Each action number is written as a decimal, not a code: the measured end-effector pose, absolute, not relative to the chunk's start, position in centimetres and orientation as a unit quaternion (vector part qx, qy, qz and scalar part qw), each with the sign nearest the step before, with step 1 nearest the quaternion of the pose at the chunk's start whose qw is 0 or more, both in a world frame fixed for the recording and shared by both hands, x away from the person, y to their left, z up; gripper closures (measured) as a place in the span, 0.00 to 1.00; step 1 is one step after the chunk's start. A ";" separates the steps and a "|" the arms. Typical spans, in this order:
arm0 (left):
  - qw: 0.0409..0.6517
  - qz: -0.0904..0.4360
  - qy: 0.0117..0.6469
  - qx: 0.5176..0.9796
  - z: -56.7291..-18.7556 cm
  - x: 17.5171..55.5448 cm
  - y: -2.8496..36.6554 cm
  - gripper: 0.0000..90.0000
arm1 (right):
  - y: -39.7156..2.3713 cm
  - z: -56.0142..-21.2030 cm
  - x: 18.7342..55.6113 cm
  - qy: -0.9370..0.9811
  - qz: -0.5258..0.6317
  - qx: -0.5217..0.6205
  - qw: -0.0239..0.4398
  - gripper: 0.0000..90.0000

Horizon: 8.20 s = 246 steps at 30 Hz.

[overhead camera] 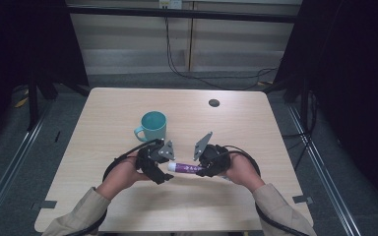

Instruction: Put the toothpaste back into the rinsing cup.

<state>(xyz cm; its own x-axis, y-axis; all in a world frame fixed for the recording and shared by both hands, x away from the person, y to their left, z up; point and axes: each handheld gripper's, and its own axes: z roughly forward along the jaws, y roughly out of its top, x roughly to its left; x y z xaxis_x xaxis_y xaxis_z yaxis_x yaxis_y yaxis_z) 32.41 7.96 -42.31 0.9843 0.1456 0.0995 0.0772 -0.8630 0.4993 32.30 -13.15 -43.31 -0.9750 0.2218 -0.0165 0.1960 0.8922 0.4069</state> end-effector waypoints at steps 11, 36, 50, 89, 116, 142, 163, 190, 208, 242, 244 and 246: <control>0.254 0.057 0.024 0.965 -42.5 32.1 6.5 0.47 | -12.6 -43.2 32.0 0.973 0.208 0.094 0.025 0.84; 0.261 0.059 0.027 0.963 -43.0 31.8 5.5 0.67 | -12.2 -42.9 31.7 0.972 0.218 0.086 0.027 0.83; 0.270 0.052 0.016 0.961 -42.7 31.3 6.0 0.77 | -12.4 -42.8 31.9 0.966 0.240 0.095 0.018 0.68; 0.267 0.047 0.044 0.962 -41.9 32.1 8.1 0.77 | -15.6 -43.4 32.7 0.969 0.214 0.111 0.055 0.61; 0.245 0.062 0.008 0.967 -42.2 32.7 8.3 0.56 | -14.6 -42.0 31.2 0.977 0.190 0.063 0.075 0.81; 0.194 0.060 0.025 0.979 -42.1 32.3 5.3 0.52 | -13.9 -41.5 31.2 0.980 0.167 0.062 0.091 0.81; 0.198 0.064 0.016 0.978 -42.3 32.1 5.1 0.63 | -13.7 -41.1 31.1 0.979 0.175 0.054 0.089 0.81; 0.222 0.078 0.016 0.972 -43.7 32.6 4.6 0.66 | -13.0 -39.9 30.7 0.973 0.207 0.035 0.101 0.83; 0.234 0.078 0.033 0.968 -41.6 32.3 6.1 0.84 | -15.5 -39.1 31.6 0.934 0.316 0.118 0.114 0.30; 0.390 0.050 0.173 0.903 -39.9 35.4 11.3 0.85 | -19.3 -48.8 29.0 0.903 0.317 0.269 0.108 0.16; 0.399 0.055 0.181 0.897 -39.8 35.4 11.5 0.85 | -19.3 -49.2 28.9 0.902 0.316 0.273 0.110 0.16; 0.410 0.058 0.187 0.891 -39.7 35.6 11.8 0.85 | -19.3 -49.5 28.8 0.900 0.320 0.274 0.107 0.16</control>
